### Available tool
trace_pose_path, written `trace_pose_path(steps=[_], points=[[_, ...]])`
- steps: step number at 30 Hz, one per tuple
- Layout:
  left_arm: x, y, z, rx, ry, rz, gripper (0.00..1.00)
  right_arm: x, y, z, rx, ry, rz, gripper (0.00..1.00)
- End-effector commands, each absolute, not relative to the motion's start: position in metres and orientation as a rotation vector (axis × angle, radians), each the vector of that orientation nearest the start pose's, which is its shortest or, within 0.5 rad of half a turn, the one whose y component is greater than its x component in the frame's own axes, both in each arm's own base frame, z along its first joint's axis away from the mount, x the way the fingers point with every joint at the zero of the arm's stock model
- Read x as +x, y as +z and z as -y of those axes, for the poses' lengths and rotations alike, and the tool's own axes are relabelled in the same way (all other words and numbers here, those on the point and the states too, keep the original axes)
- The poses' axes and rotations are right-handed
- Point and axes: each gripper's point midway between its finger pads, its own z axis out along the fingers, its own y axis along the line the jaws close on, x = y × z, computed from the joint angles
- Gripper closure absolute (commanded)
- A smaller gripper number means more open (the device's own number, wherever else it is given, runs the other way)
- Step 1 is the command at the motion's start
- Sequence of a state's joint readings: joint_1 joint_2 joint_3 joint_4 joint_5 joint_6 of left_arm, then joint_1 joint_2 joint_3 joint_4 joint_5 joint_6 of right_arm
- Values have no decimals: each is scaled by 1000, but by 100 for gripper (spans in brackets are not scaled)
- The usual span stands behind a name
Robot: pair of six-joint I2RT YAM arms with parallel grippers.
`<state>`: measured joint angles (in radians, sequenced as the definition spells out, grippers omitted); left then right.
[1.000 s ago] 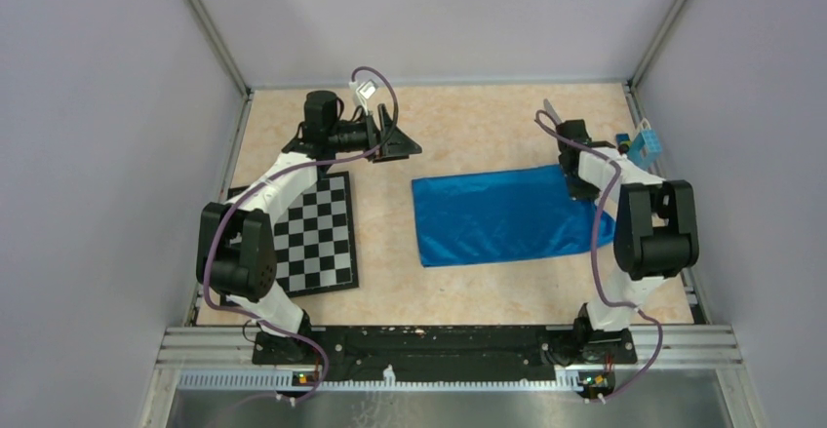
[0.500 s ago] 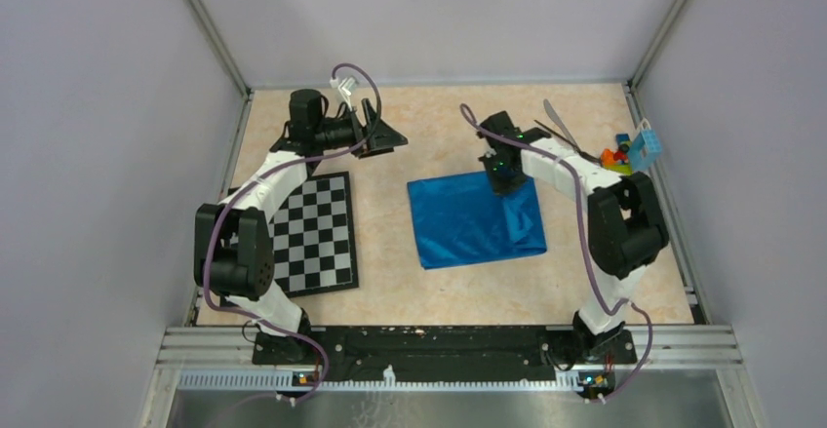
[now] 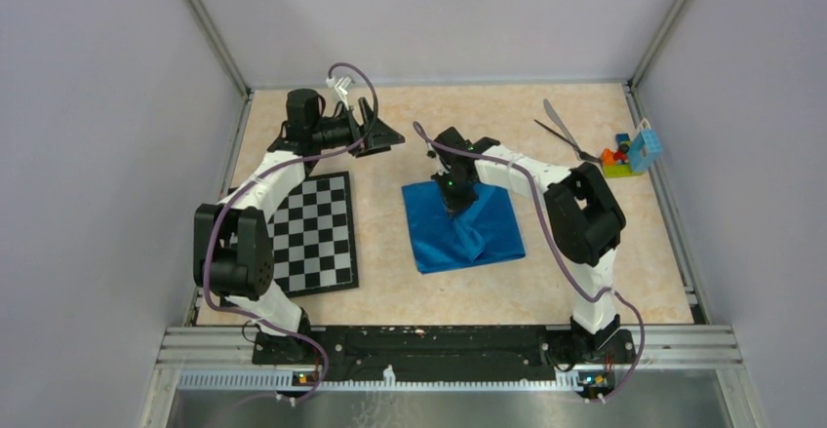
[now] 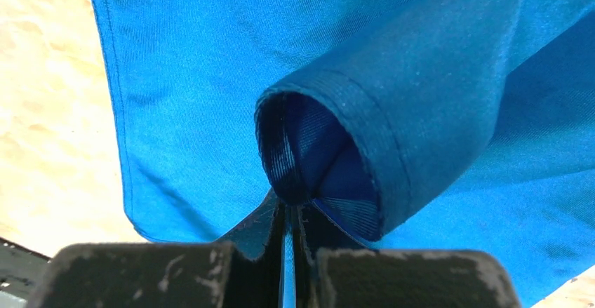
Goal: Fold the napkin into a case and place the utensils inside
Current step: Fold the rectangle-folded napkin at the center of the board.
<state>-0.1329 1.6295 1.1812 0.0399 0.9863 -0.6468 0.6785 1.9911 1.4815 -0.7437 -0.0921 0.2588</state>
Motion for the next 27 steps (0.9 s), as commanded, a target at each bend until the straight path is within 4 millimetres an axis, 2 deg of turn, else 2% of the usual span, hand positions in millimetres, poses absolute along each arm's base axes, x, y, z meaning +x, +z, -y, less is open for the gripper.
trace_pose_path(steps=[1,4,13,21,27], points=[[381,256,207,225,-1433,-1996,1,309,62,-301,-573,433,-2781,100],[382,256,205,223,-1431,-1993,1,304,66,-308,-591,490,-2785,100],[382,256,204,218,-1439,-1992,1,302,76,-324,-545,476,-2825,100],[382,256,204,215,-1442,-1990,1,280,79,-343,-595,491,-2866,100],[382,255,204,214,-1443,-1993,1,270,84,-342,-602,464,-2880,100]])
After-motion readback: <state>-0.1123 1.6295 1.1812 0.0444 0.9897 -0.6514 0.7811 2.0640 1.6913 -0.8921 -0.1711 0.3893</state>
